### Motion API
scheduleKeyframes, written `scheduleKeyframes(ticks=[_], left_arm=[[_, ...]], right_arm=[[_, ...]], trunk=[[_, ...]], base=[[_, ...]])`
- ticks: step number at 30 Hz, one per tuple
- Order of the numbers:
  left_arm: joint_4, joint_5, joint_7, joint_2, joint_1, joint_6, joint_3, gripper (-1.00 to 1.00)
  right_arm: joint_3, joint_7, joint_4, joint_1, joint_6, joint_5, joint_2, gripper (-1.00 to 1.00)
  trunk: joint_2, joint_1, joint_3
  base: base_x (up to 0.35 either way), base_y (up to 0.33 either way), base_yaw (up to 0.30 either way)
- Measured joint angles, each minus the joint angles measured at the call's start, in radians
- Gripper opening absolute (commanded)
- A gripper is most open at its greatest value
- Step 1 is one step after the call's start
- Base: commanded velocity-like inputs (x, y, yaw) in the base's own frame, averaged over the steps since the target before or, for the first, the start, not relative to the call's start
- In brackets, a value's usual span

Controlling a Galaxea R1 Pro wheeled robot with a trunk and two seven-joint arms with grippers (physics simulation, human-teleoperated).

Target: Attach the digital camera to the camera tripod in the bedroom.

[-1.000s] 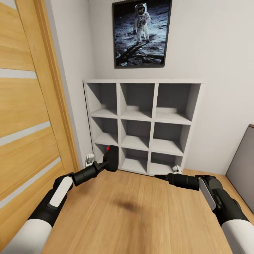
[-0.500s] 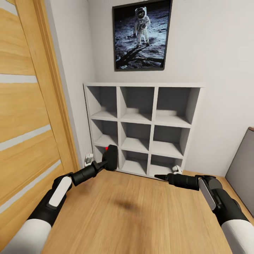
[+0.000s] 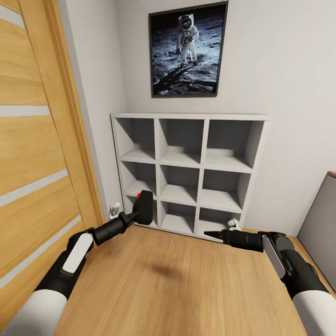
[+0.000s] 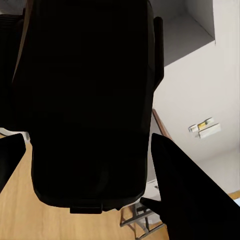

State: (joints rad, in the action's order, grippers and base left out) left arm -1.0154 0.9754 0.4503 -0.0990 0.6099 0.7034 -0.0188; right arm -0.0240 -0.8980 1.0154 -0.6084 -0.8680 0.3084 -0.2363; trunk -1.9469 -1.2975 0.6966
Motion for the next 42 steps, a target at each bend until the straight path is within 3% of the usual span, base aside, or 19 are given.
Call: scheduleKeyframes(ticks=[42], left_arm=[[0.044, -0.002, 0.000, 0.000, 0.000, 0.000, 0.003, -1.00]], right_arm=[[0.000, 0.006, -0.005, 0.000, 0.001, -0.002, 0.005, 1.00]], trunk=[[0.294, 0.161, -0.132]], base=[[0.000, 0.000, 0.000]])
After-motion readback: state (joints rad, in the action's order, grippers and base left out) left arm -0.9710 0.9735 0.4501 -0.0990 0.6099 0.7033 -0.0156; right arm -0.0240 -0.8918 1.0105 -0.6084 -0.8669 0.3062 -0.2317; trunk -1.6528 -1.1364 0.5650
